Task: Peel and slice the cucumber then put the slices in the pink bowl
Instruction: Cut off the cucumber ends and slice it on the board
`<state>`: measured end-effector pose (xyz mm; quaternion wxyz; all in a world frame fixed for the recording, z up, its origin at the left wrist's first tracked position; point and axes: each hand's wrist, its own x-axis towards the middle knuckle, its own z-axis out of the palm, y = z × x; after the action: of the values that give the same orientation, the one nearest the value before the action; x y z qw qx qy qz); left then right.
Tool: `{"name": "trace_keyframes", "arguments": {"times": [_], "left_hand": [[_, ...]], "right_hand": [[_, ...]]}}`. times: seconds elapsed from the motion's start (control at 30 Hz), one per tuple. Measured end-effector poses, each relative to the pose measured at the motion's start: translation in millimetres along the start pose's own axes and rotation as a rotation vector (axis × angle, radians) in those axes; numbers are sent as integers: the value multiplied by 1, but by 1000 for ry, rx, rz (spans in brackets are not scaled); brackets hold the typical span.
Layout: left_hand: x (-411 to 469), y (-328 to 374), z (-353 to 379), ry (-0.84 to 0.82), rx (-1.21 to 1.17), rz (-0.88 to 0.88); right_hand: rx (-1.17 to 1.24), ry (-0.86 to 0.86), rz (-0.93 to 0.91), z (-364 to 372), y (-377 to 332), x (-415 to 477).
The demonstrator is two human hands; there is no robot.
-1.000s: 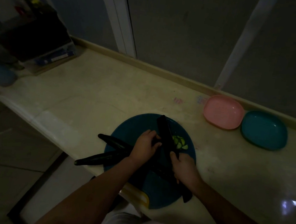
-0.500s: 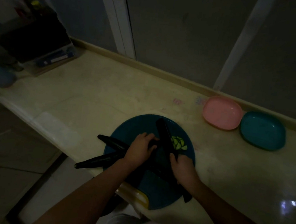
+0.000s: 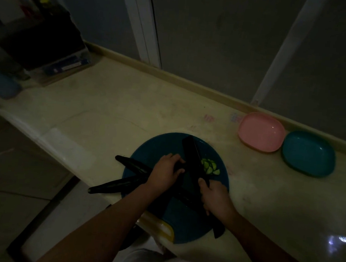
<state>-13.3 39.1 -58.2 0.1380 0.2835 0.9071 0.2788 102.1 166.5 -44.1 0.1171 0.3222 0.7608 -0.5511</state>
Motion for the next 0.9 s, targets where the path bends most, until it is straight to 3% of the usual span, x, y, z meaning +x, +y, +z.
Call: {"name": "trace_keyframes", "arguments": {"times": [0.73, 0.9], "left_hand": [[1, -3, -2, -19, -68, -24], [1, -1, -1, -12, -72, -28]], "right_hand": [[-232, -1, -66, 2, -7, 16], [-168, -8, -26, -8, 1, 13]]}}
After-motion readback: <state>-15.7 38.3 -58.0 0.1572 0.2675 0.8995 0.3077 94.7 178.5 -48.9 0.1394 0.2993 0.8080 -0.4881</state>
